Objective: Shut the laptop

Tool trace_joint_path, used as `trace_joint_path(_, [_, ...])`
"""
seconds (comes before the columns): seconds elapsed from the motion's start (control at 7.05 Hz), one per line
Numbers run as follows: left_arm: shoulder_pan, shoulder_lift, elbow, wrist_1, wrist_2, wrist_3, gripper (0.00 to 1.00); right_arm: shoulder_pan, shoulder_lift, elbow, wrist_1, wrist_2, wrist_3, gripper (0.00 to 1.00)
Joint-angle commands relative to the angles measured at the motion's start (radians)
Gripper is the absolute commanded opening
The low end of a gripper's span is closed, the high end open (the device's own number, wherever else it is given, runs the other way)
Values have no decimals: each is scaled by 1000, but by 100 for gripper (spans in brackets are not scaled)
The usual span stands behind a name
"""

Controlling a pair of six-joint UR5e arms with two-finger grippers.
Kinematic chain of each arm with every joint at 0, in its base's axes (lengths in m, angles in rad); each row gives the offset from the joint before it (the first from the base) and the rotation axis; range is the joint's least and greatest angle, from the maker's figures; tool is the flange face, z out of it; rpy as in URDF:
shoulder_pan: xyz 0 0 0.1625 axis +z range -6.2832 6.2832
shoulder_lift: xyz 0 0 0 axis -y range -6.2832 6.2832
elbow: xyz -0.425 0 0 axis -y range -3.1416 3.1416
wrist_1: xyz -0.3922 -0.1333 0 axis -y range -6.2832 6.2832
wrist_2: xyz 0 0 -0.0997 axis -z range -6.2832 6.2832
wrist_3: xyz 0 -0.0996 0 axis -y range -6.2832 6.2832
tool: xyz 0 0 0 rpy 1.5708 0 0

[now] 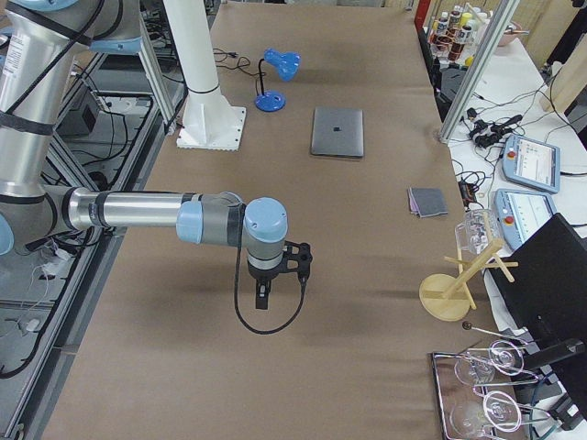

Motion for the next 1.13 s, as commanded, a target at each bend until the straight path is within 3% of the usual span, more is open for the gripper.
trace_joint_path(0.0, [3,14,-3,-1,0,0,98,0,-21,-3,16,1,-2,100])
trace_joint_path(0.99, [3,4,-21,-16,0,2,98,0,-20,-14,17,-3,0,100])
